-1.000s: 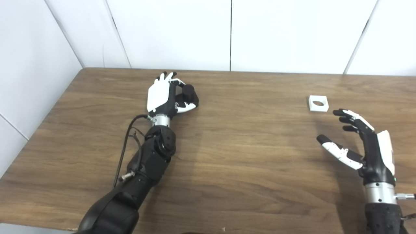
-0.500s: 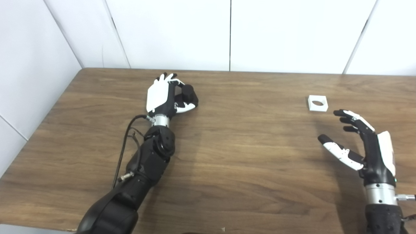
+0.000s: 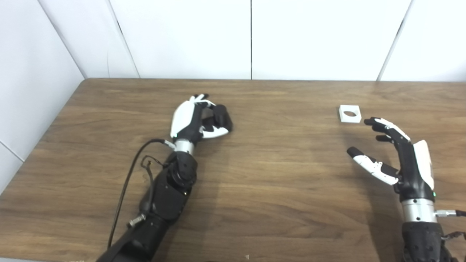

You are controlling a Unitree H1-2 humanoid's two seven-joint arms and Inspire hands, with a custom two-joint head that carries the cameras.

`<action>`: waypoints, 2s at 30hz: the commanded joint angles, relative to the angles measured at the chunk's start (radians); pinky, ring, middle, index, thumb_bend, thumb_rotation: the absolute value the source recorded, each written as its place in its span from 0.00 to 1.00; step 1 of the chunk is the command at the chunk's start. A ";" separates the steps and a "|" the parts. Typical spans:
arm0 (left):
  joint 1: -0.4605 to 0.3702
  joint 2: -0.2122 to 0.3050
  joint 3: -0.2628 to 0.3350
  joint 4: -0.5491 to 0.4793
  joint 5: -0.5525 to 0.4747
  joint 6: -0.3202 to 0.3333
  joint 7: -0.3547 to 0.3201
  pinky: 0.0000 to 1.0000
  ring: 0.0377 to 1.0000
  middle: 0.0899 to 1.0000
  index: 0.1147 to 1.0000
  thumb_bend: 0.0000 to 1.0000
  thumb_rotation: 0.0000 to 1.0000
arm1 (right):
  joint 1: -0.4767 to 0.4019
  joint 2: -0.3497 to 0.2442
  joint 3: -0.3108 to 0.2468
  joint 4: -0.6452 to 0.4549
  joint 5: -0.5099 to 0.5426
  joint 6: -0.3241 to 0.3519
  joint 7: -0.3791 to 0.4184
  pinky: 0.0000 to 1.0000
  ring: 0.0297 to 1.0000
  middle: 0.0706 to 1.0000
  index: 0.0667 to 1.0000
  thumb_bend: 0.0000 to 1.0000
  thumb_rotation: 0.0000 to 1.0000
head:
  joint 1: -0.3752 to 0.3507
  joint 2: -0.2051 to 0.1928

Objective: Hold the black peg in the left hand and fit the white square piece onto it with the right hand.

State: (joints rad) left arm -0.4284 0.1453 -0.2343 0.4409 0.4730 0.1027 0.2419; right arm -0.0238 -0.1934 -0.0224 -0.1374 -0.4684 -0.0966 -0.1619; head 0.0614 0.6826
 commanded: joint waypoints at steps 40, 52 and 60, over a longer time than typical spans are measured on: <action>0.222 -0.092 -0.087 -0.326 0.041 0.083 -0.153 1.00 1.00 0.96 0.42 0.52 0.09 | -0.024 -0.006 -0.009 -0.086 -0.017 0.027 0.008 0.73 0.79 0.80 0.72 0.64 0.56 | -0.117 0.006; 0.193 -0.079 -0.058 -0.257 0.040 0.055 -0.148 1.00 1.00 0.95 0.42 0.52 0.09 | -0.255 -0.254 -0.018 -0.110 -0.055 0.128 0.215 0.73 0.82 0.82 0.75 0.66 0.48 | -0.250 -0.044; 0.190 -0.090 -0.048 -0.227 0.031 0.030 -0.141 1.00 1.00 0.95 0.42 0.52 0.09 | -0.474 -0.377 0.058 0.091 -0.139 0.145 0.311 0.80 0.94 0.93 0.77 0.68 0.46 | -0.253 -0.054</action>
State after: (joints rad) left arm -0.2364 0.0539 -0.2861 0.1705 0.5087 0.1204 0.1065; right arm -0.4021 -0.5213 0.0342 -0.0563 -0.5860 0.0558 0.1325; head -0.1918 0.6274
